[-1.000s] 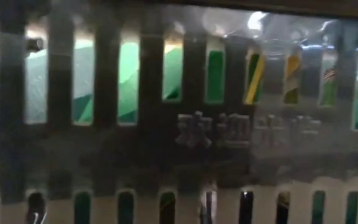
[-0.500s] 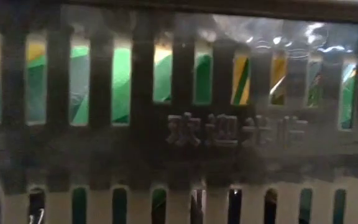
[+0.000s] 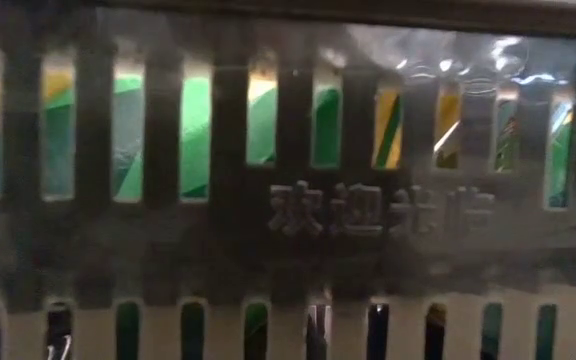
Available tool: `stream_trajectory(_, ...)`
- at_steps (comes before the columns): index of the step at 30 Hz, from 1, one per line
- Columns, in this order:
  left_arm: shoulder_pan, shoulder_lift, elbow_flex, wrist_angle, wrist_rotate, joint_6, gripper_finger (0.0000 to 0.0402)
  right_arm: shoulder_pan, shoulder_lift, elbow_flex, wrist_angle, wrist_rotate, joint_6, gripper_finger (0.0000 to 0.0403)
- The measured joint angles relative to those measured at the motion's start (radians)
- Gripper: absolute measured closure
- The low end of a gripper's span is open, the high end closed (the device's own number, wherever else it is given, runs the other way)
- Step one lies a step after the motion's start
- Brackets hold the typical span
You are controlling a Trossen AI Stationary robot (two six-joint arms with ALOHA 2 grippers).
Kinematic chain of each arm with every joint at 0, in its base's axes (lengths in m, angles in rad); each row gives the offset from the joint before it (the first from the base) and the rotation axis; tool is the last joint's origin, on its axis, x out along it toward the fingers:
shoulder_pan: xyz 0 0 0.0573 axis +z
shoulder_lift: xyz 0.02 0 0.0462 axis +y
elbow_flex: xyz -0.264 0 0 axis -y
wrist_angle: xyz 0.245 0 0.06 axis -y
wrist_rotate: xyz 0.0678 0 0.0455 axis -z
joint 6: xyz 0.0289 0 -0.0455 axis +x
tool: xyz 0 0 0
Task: Pick & Place Office Desk Supplies
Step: Put the black bin on the shelf
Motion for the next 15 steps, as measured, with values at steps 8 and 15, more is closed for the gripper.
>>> stream_trajectory(8,-0.029,-0.066,0.000,-0.041,-0.005,0.012,0.0400,-0.031,-0.088,-0.002,-0.018,-0.231,0.039,0.0298)
stream_trajectory(15,-0.052,-0.142,0.001,0.004,0.034,-0.025,0.0400,-0.030,-0.097,-0.020,-0.057,-0.229,0.135,0.0298)
